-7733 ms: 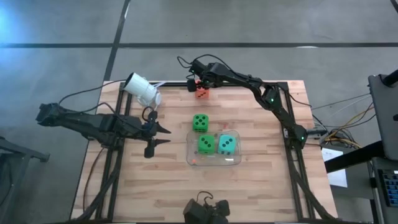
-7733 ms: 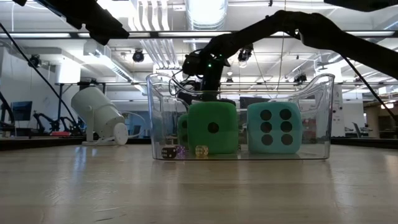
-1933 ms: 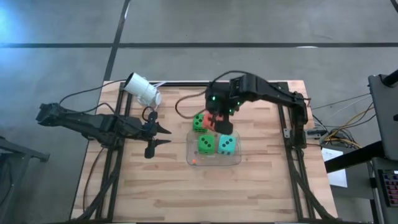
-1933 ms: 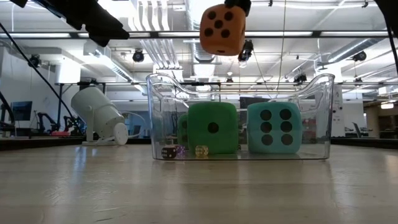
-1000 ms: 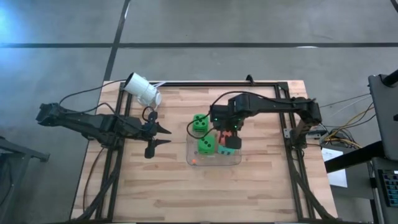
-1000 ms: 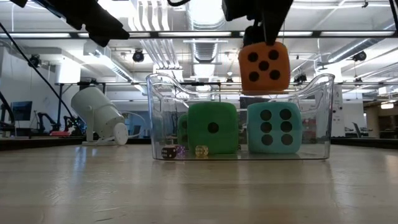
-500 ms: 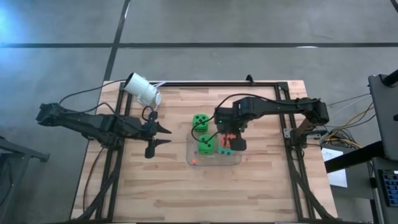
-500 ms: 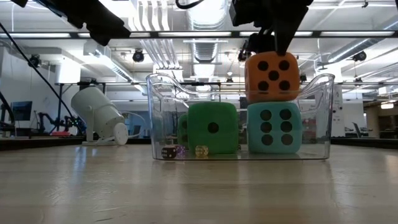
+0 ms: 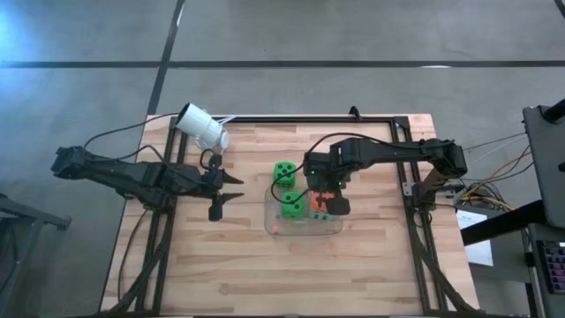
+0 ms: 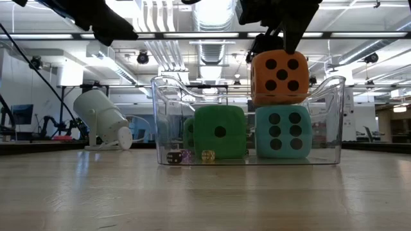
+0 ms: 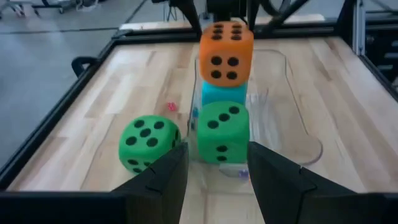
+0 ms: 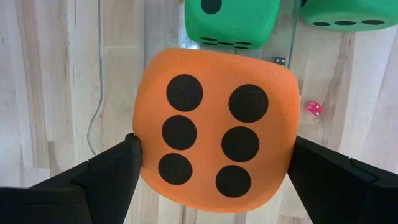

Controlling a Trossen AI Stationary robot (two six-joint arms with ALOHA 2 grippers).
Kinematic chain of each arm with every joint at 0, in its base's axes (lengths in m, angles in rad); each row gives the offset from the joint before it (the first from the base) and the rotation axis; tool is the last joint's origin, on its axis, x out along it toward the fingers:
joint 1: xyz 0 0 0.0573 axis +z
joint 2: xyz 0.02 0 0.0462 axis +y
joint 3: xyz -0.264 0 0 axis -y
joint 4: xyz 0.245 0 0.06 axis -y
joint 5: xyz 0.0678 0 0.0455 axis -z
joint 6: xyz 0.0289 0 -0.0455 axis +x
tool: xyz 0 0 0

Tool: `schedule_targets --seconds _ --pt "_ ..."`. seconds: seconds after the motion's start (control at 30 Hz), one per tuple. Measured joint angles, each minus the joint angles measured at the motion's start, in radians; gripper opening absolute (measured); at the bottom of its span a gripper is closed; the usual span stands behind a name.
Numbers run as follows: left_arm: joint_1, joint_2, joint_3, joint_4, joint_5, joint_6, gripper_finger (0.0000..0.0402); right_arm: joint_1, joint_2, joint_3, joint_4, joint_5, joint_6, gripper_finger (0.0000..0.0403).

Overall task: Pick & Place Dice
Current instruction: Put the large orange die into the transparent bin

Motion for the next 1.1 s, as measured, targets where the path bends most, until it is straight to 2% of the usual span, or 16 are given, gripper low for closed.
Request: schedule_targets --seconds 0.2,0.37,1.1 --pt "0.000 0.000 0.000 0.024 -0.007 0.000 0.0170 0.000 0.000 0.000 0.000 0.000 0.000 0.0359" --pt "0.000 0.000 0.000 0.031 -0.057 0.000 0.0170 0.000 0.000 0.000 0.000 0.000 0.004 0.0359" --pt "0.000 0.000 0.000 0.010 -0.058 0.000 0.0171 0.000 0.001 0.000 0.001 0.000 0.001 0.0359"
